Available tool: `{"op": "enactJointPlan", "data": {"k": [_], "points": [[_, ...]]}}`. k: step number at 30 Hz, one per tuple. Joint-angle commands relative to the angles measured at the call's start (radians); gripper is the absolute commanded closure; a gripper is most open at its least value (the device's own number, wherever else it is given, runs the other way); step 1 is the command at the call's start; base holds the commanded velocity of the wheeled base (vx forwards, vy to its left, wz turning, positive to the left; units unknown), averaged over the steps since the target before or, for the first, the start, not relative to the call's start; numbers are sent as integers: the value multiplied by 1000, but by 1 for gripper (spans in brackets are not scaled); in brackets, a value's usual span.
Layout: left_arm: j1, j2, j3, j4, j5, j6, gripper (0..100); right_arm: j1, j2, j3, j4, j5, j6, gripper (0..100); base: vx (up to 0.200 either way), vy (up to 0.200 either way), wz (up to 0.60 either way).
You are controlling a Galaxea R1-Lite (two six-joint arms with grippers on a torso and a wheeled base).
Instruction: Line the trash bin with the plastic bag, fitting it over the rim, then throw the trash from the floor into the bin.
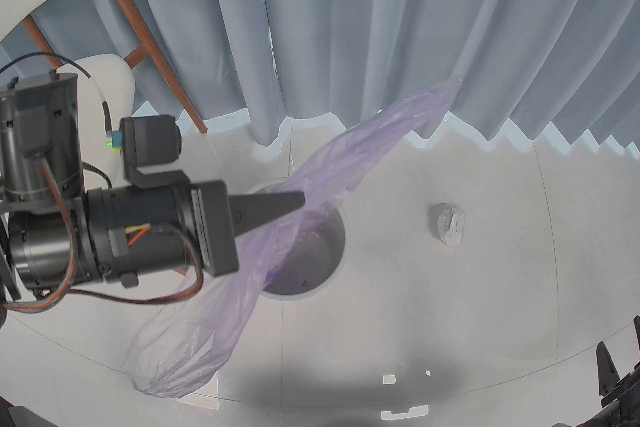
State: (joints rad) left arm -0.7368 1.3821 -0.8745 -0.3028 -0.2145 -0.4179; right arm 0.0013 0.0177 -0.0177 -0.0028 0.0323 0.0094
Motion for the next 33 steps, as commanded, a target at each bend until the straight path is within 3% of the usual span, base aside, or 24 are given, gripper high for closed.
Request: {"op": "enactJointPlan", "data": {"k": [1, 5, 14, 20, 27, 33], "points": [[83, 92, -15, -73, -39, 11, 100, 0, -18, 18, 0, 0, 0, 0, 0, 0, 0], [205, 166, -8, -133, -86, 215, 100, 0, -18, 18, 0, 0, 0, 0, 0, 0, 0], [297, 170, -37, -133, -109, 271, 100, 0, -18, 18, 0, 0, 0, 0, 0, 0, 0], [412, 181, -101, -133, -97, 401, 100, 0, -18, 18, 0, 0, 0, 0, 0, 0, 0], [307, 272, -150, -151, 44, 399, 100, 0, -18, 18, 3, 0, -5, 0, 0, 0, 0], [338, 360, -262, -242, 64, 398, 100, 0, -18, 18, 3, -2, -6, 0, 0, 0, 0]]}}
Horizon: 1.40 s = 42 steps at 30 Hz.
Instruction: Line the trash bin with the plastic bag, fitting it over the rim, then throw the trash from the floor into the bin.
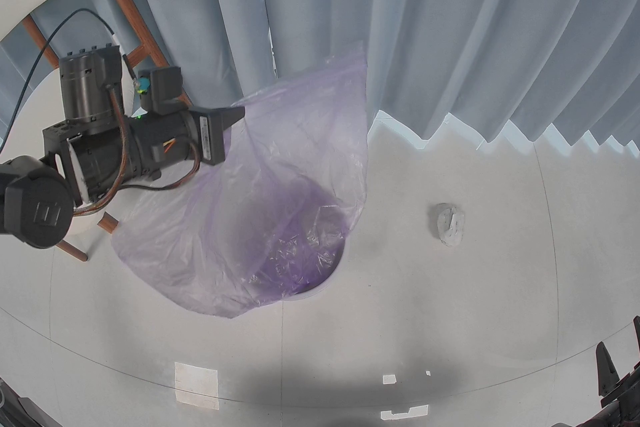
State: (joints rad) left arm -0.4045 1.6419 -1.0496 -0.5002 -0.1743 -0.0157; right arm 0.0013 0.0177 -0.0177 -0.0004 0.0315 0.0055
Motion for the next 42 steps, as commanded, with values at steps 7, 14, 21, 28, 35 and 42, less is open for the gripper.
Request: {"op": "enactJointPlan", "data": {"k": [7, 14, 21, 28, 35, 42], "points": [[-63, 44, 37, -54, 27, -12, 100, 0, -18, 16, -7, 1, -2, 0, 0, 0, 0], [-76, -57, 175, -44, 24, -24, 100, 80, 484, -393, -66, 33, 217, 0, 0, 0, 0], [-82, -88, 189, -44, 38, -27, 100, 103, 1038, -584, -147, 99, 364, 0, 0, 0, 0], [-131, -116, 238, -47, 41, -46, 100, 129, 1414, -659, -369, 238, 363, 0, 0, 0, 0], [-137, -111, 243, -49, 38, -46, 100, 181, 1673, -754, -541, 245, 413, 0, 0, 0, 0], [-152, -108, 261, -52, 39, -44, 100, 238, 1895, -972, -576, 243, 508, 0, 0, 0, 0]]}}
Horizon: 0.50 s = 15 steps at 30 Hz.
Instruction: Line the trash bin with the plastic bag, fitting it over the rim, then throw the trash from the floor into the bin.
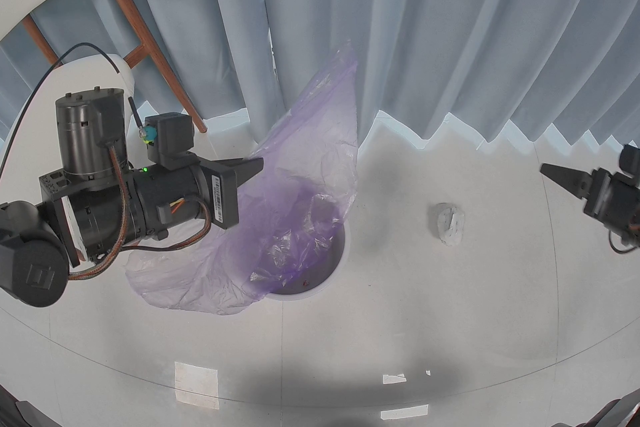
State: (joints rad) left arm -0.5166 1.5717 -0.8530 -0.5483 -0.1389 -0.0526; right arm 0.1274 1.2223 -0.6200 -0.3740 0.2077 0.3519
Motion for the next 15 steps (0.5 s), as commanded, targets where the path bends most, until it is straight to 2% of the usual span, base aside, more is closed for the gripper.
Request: {"op": "enactJointPlan", "data": {"k": [1, 2, 10, 15], "points": [[-40, -38, 66, -4, 4, -6, 100, 120, 709, -385, -203, 67, 167, 0, 0, 0, 0], [-40, -38, 68, -5, 4, -4, 100, 130, 735, -409, -204, 67, 168, 100, 0, 0, 0], [-48, -39, 74, -4, 4, -3, 100, 185, 888, -553, -206, 59, 145, 100, 0, 0, 0], [-63, -41, 91, -5, 5, -3, 100, 224, 1016, -710, -212, 58, 71, 100, 0, 0, 0]]}}
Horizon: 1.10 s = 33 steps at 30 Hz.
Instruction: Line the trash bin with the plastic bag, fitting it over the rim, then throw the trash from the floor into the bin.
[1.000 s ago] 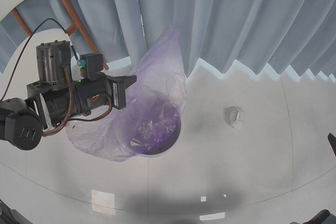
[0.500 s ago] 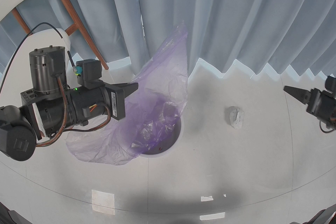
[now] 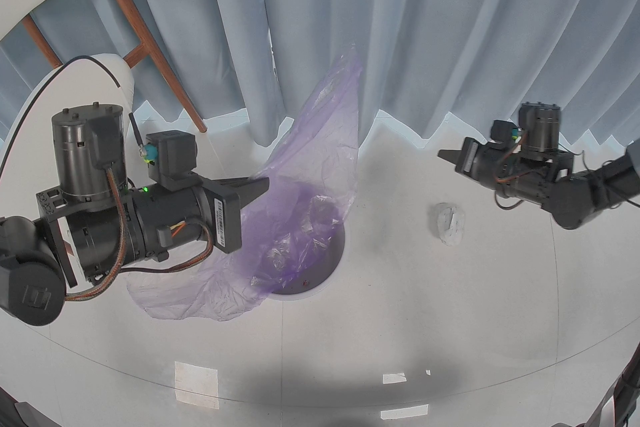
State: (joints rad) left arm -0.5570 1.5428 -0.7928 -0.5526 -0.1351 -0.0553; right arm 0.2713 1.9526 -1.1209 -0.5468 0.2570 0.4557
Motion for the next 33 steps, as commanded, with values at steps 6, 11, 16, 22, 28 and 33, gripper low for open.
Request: {"op": "enactJointPlan", "data": {"k": [6, 11, 16, 22, 28, 33], "points": [[-23, -15, 35, -1, 2, -1, 100, 100, 402, -364, -85, 8, -121, 100, 0, 0, 0], [-23, -13, 33, -1, 2, 0, 100, 111, 526, -474, -194, 30, -264, 100, 0, 0, 0], [-21, -15, 35, -1, 2, -1, 100, 146, 611, -594, -268, 82, -312, 100, 0, 0, 0], [-9, -12, 27, -3, 2, -3, 100, 240, 620, -629, -317, 185, -331, 100, 0, 0, 0], [14, 36, -28, -3, -3, -3, 100, 301, 574, -534, -317, 222, -379, 100, 0, 0, 0], [19, 77, -97, -3, -3, -6, 100, 345, 525, -418, -328, 223, -388, 100, 0, 0, 0]]}}
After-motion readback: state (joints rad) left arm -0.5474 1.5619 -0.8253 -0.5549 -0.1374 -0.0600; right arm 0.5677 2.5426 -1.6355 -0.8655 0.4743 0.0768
